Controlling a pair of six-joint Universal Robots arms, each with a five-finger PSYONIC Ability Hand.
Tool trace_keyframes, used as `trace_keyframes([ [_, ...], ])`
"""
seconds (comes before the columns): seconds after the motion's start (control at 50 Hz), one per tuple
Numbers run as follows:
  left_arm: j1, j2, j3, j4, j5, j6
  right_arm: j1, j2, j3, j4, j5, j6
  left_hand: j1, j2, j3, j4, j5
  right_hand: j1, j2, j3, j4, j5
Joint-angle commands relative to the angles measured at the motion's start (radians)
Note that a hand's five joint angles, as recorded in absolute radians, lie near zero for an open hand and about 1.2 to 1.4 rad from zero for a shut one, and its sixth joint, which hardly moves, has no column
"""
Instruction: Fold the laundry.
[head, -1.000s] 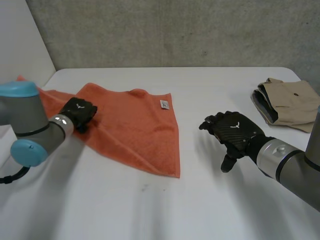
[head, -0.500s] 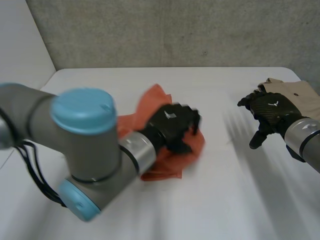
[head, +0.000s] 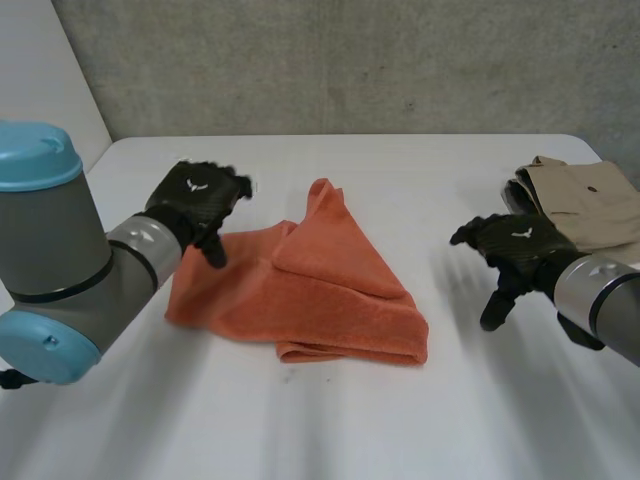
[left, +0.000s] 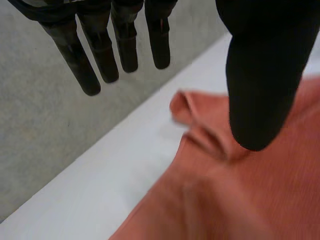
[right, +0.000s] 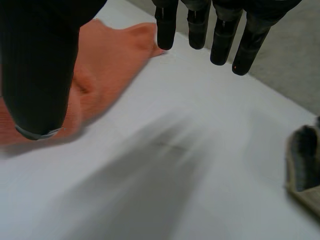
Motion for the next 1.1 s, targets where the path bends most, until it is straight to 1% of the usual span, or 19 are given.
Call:
trace_keyframes([
  [0.02,0.030,-0.148,0.040,-0.001,0.068,0.105,0.060,0.005,0.017,0.020,-0.001,0.001,0.206,0.218,0.220,0.217,0.214,-0.029,-0.049,-0.041,-0.060,-0.067],
  [0.16,0.029,-0.315,0.165,-0.014,0.070,0.111,0.071,0.005,0.042,0.008,0.004,0.001,0.171,0.183,0.185,0.182,0.180,-0.029,-0.049,-0.041,-0.060,-0.067],
  [0.3,0.026,-0.415,0.250,-0.015,0.076,0.114,0.073,0.008,0.059,-0.009,0.006,0.001,0.112,0.124,0.126,0.123,0.121,-0.029,-0.049,-0.041,-0.060,-0.067],
  [0.46,0.024,-0.475,0.311,-0.023,0.074,0.116,0.071,0.009,0.063,-0.011,0.006,-0.001,0.100,0.112,0.114,0.111,0.109,-0.029,-0.049,-0.041,-0.060,-0.067],
  [0.52,0.022,-0.487,0.324,-0.033,0.074,0.116,0.071,0.016,0.065,-0.011,0.006,-0.001,0.156,0.168,0.170,0.167,0.164,-0.029,-0.049,-0.041,-0.060,-0.067],
  [0.6,0.019,-0.506,0.340,-0.056,0.076,0.117,0.071,0.019,0.063,-0.011,0.006,-0.002,0.534,0.546,0.548,0.545,0.542,-0.029,-0.049,-0.041,-0.060,-0.067],
  [0.62,0.016,-0.510,0.342,-0.066,0.077,0.119,0.071,0.020,0.063,-0.012,0.006,-0.002,0.674,0.686,0.688,0.685,0.683,-0.029,-0.049,-0.041,-0.060,-0.067],
  [0.68,0.010,-0.514,0.340,-0.078,0.079,0.129,0.070,0.022,0.062,-0.014,0.007,-0.004,0.901,0.913,0.915,0.912,0.909,-0.029,-0.049,-0.041,-0.060,-0.067],
  [0.7,0.004,-0.511,0.342,-0.083,0.071,0.149,0.068,0.022,0.062,-0.014,0.007,-0.004,1.006,1.018,1.020,1.017,1.015,-0.029,-0.049,-0.041,-0.060,-0.067],
  [0.76,-0.007,-0.495,0.337,-0.083,0.056,0.183,0.062,0.022,0.057,-0.014,0.009,-0.001,1.007,1.019,1.021,1.018,1.016,-0.029,-0.049,-0.041,-0.060,-0.067],
  [0.78,-0.017,-0.477,0.331,-0.080,0.036,0.200,0.062,0.020,0.057,-0.014,0.009,-0.001,1.007,1.019,1.021,1.018,1.016,-0.029,-0.049,-0.041,-0.060,-0.067],
  [0.84,-0.039,-0.422,0.313,-0.075,-0.015,0.196,0.059,0.020,0.051,-0.012,0.010,0.002,1.007,1.019,1.021,1.018,1.016,-0.029,-0.049,-0.041,-0.060,-0.067],
  [0.86,-0.048,-0.370,0.293,-0.064,-0.044,0.188,0.060,0.020,0.051,-0.012,0.010,0.004,1.007,1.019,1.021,1.018,1.016,-0.029,-0.049,-0.041,-0.060,-0.067],
  [0.9,-0.056,-0.310,0.270,-0.044,-0.062,0.177,0.059,0.020,0.051,-0.012,0.010,0.007,1.007,1.019,1.021,1.018,1.016,-0.029,-0.049,-0.041,-0.060,-0.067],
  [0.94,-0.063,-0.221,0.227,-0.006,-0.067,0.154,0.059,0.020,0.049,-0.014,0.012,0.014,1.007,1.019,1.021,1.018,1.016,-0.029,-0.049,-0.041,-0.060,-0.067],
  [0.98,-0.066,-0.166,0.200,0.020,-0.068,0.137,0.059,0.020,0.048,-0.014,0.012,0.030,1.007,1.019,1.021,1.018,1.016,-0.029,-0.049,-0.041,-0.060,-0.067],
  [1.0,-0.067,-0.112,0.172,0.037,-0.068,0.127,0.060,0.019,0.048,-0.014,0.012,0.050,1.007,1.019,1.021,1.018,1.016,-0.029,-0.049,-0.041,-0.060,-0.067],
  [1.06,-0.065,-0.035,0.140,0.048,-0.067,0.122,0.062,0.020,0.046,-0.012,0.015,0.100,1.007,1.019,1.021,1.018,1.016,-0.029,-0.049,-0.041,-0.060,-0.067],
  [1.1,-0.066,0.023,0.120,0.046,-0.068,0.120,0.062,0.020,0.045,-0.009,0.010,0.172,1.007,1.019,1.021,1.018,1.016,-0.029,-0.049,-0.041,-0.060,-0.067],
])
